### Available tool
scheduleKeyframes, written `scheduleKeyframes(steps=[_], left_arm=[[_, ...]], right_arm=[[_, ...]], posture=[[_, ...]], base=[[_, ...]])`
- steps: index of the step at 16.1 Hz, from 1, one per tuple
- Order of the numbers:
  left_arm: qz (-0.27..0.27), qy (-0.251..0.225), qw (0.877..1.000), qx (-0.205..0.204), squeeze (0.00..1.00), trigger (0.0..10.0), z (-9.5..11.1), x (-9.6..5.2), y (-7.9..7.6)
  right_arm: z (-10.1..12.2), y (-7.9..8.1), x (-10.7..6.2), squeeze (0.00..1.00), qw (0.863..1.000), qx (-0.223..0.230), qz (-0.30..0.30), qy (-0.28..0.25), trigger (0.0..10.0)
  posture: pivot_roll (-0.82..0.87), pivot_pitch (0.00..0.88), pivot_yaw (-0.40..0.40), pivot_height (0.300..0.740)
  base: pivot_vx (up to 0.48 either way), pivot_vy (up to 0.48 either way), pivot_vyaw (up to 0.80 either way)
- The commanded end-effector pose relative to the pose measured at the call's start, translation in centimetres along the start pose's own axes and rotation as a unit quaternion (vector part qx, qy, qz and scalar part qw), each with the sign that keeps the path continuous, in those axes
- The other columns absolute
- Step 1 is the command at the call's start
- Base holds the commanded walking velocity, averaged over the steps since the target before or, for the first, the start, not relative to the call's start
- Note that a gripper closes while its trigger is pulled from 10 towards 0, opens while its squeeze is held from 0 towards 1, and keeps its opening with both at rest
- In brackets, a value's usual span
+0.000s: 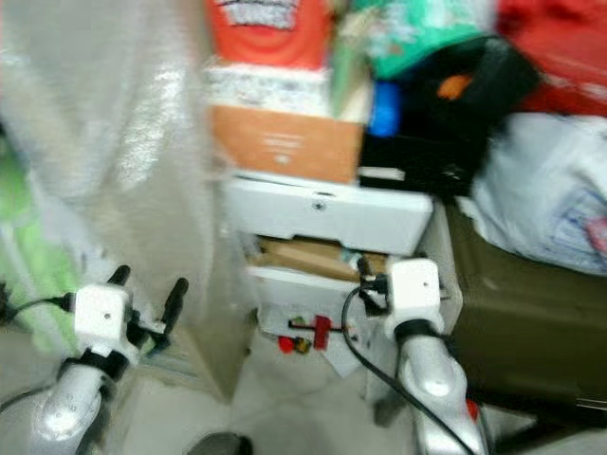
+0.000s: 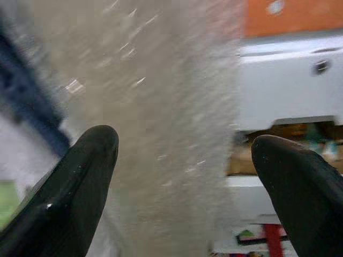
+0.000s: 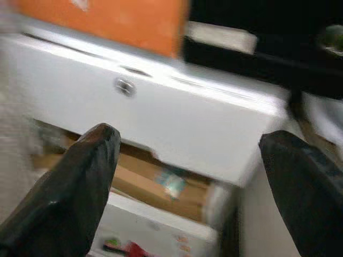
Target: Clean up the room
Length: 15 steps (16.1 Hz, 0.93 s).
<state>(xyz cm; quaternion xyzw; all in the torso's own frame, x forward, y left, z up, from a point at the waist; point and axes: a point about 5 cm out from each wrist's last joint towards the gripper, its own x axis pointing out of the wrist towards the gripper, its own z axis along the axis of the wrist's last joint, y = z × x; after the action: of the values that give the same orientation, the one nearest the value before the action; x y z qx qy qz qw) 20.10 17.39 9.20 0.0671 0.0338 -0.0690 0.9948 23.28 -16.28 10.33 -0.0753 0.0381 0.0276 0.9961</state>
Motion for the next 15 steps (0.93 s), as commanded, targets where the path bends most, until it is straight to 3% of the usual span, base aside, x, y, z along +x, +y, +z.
scheduleKeyframes(steps=[1,15], left_arm=[[-0.008,-0.005,1.0,-0.001,0.0,10.0,0.33,0.14,-0.33],[0.003,-0.01,1.0,-0.006,0.0,10.0,0.48,1.03,-0.54]], right_arm=[[0.4,-0.49,-0.07,0.0,1.0,-0.003,-0.006,-0.006,10.0],[0.3,-0.09,0.66,0.0,1.0,-0.005,0.009,-0.004,10.0]], posture=[[0.04,0.0,-0.002,0.74],[0.05,0.0,-0.011,0.74]], base=[[0.0,0.0,0.8],[0.0,0.0,0.62]])
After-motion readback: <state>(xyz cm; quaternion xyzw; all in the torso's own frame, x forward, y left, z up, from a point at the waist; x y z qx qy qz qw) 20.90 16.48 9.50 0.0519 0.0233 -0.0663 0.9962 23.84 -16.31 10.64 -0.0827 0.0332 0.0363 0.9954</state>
